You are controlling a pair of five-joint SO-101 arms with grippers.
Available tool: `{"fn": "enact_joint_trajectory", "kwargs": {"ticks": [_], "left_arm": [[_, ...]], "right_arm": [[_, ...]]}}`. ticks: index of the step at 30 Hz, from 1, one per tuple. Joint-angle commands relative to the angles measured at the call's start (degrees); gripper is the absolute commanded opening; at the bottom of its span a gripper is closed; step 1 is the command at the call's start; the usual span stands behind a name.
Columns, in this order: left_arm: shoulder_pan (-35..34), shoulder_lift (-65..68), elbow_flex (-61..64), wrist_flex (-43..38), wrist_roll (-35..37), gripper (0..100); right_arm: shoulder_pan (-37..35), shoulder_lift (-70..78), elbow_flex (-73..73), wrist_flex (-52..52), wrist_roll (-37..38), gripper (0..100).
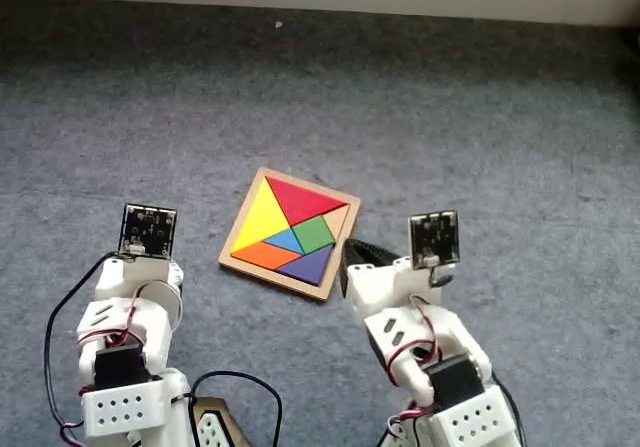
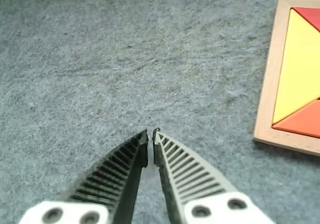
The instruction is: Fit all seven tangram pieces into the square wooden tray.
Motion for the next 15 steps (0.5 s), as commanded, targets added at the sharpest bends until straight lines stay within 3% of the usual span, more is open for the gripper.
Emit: {"fn": "enact_joint_trajectory", "kwargs": {"ticks": [1,7,15], "left_arm": [[1.1,-0.6,-0.3,-1.6,0.0,5],[1.5,-0.6,-0.4,-1.6,0.0,5],[9.1,-0.6,5.1,-1.6,-0.2,5]], "right_arm": [[4.6,-11.4,5.2,-1.4,0.9,0.4],[10.5,-8.3,8.4,-1.4,0.8,0.4],[17.5,-10.2,14.5,4.0,0.9,0.4]]}}
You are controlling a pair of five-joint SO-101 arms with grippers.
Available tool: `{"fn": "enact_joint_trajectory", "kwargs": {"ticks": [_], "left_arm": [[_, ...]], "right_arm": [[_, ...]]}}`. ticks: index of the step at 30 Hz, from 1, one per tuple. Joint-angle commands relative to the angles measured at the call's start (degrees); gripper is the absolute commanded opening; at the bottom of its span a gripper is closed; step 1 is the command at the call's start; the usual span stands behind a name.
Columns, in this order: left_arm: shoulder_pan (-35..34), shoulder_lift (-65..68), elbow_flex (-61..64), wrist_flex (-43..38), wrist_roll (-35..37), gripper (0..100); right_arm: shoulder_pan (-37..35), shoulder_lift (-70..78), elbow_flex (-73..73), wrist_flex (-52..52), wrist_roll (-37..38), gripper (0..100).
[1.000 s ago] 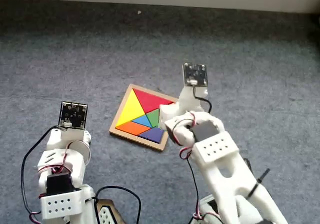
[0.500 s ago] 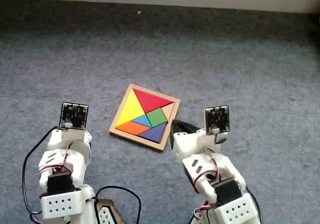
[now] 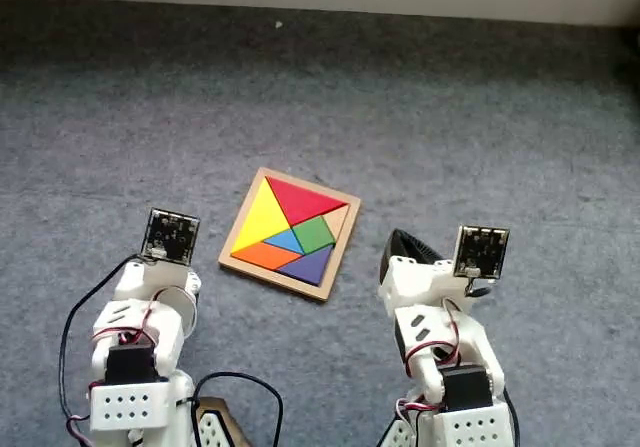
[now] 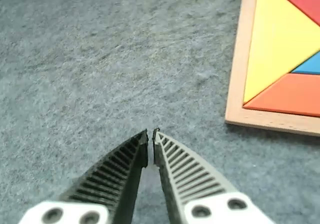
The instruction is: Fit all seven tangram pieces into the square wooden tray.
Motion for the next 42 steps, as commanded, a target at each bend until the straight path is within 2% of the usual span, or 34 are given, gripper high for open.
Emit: {"fn": "enact_joint_trajectory", "kwargs": {"ticks": [1,8,16,22,25,28,42], "left_arm": [[3.6,-0.6,1.3,-1.5,-0.2,5],[3.6,-0.3,2.2,-1.1,-0.2,5],[1.4,-0.5,2.2,3.7,-0.2,5],[-3.7,-0.5,2.2,3.8,-0.2,5],[-3.4,-0.5,2.2,3.9,0.0,5],[-3.2,-0.5,2.2,3.9,0.0,0],[-3.5,-0.5,2.2,3.6,0.1,1]], "right_arm": [[2.9,-1.1,8.0,3.2,0.7,0.4],[3.3,-1.0,8.0,19.7,0.7,0.4],[3.3,-1.0,8.0,29.1,0.7,0.4],[3.3,-1.1,8.0,28.9,0.6,0.4],[3.3,-1.1,8.0,28.9,0.6,0.4],[3.3,-1.1,8.0,28.9,0.6,0.4],[3.3,-1.1,7.9,28.9,0.6,0.4]]}}
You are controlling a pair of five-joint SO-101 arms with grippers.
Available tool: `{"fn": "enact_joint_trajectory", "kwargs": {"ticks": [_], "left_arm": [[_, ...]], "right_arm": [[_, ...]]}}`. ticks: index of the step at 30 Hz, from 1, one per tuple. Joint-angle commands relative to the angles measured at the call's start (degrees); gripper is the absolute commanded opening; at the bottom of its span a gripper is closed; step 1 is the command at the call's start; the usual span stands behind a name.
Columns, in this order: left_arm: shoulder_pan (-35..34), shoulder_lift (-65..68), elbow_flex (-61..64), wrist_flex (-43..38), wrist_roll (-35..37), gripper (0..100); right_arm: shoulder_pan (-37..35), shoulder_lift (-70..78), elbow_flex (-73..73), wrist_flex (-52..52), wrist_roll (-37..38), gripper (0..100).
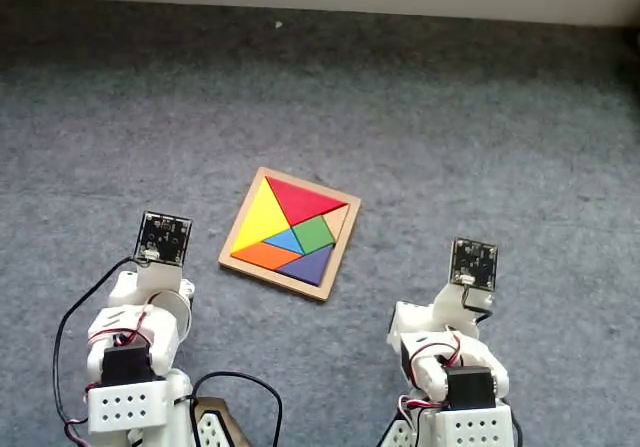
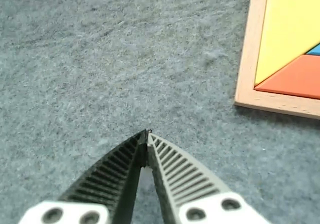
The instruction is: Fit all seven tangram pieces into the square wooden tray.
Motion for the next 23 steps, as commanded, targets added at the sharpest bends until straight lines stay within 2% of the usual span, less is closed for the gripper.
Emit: {"fn": "enact_joint_trajectory", "kwargs": {"ticks": [1,7,23], "left_arm": [[-0.2,-0.5,1.7,-0.2,0.1,1],[0.0,-0.6,1.7,6.1,-0.1,1],[0.0,-0.6,1.7,6.2,-0.2,1]], "right_arm": [[0.7,-1.0,7.9,0.3,0.6,0.4],[0.7,-1.0,7.9,0.3,0.6,0.4],[0.7,-1.0,7.9,0.3,0.6,0.4]]}}
